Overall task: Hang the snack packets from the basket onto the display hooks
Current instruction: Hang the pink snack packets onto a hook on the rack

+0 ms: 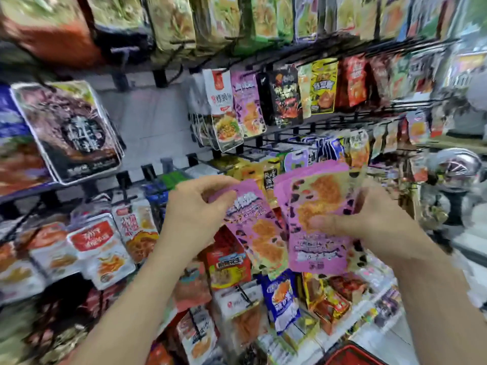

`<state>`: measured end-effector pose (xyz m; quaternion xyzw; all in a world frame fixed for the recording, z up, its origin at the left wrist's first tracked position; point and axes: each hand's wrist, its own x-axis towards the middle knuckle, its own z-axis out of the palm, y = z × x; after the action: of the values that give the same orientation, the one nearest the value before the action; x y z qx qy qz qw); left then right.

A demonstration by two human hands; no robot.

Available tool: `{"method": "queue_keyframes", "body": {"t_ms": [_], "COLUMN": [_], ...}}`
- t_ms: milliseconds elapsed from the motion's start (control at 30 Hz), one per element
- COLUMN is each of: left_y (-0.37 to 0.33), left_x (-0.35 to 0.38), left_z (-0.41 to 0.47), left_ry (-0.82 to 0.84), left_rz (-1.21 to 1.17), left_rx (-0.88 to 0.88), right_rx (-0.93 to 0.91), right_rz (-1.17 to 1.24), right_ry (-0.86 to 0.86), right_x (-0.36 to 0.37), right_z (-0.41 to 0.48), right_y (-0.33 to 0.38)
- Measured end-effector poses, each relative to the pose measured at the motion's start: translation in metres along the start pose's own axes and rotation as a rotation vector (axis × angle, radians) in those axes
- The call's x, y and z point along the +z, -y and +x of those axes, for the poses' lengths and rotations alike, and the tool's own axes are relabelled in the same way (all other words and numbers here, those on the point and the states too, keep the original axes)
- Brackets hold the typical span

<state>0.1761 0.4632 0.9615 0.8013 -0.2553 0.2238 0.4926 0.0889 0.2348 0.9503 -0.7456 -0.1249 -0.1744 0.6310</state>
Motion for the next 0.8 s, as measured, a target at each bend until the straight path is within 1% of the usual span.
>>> {"method": "queue_keyframes", "body": {"t_ms": [67, 100, 167, 267, 400, 500, 567, 733, 800], "left_y": [-0.009, -0.014, -0.019, -0.020, -0.020, -0.028, -0.033, -0.037, -0.035], "left_x": [-0.007, -0.009, -0.010, -0.010, 0.001, 0.015, 0.029, 0.063, 0.072], "left_z": [0.015, 0.022, 0.035, 0.053, 0.083, 0.111, 0.133, 0.181, 0.195], "left_ry": [0.029, 0.042, 0.037, 0.013, -0.028, -0.064, -0.093, -0.092, -0.118], "left_rz": [-0.095, -0.140, -0.214, -0.302, -0.416, -0.470, -0.422, -0.127, -0.084], "left_rx": [0.015, 0.013, 0.002, -0.032, -0.067, -0.054, -0.002, 0.173, 0.193], "right_rx": [0.031, 0.044, 0.032, 0.032, -0.033, -0.083, -0.089, -0.082, -0.071], "right_rz": [-0.108, -0.121, -0.070, 0.005, -0.050, -0.073, -0.059, -0.022, -0.031], "right_ry": [0.154, 0.210, 0.270, 0.279, 0.270, 0.220, 0.174, 0.119, 0.121], "right_x": [0.017, 0.026, 0.036, 0.041, 0.030, 0.013, -0.002, -0.041, -0.055], "right_z": [0.020, 0.029, 0.045, 0.062, 0.085, 0.108, 0.127, 0.176, 0.193], "right_y": [-0.001, -0.001, -0.005, -0.003, 0.004, 0.006, 0.004, -0.005, -0.010]}}
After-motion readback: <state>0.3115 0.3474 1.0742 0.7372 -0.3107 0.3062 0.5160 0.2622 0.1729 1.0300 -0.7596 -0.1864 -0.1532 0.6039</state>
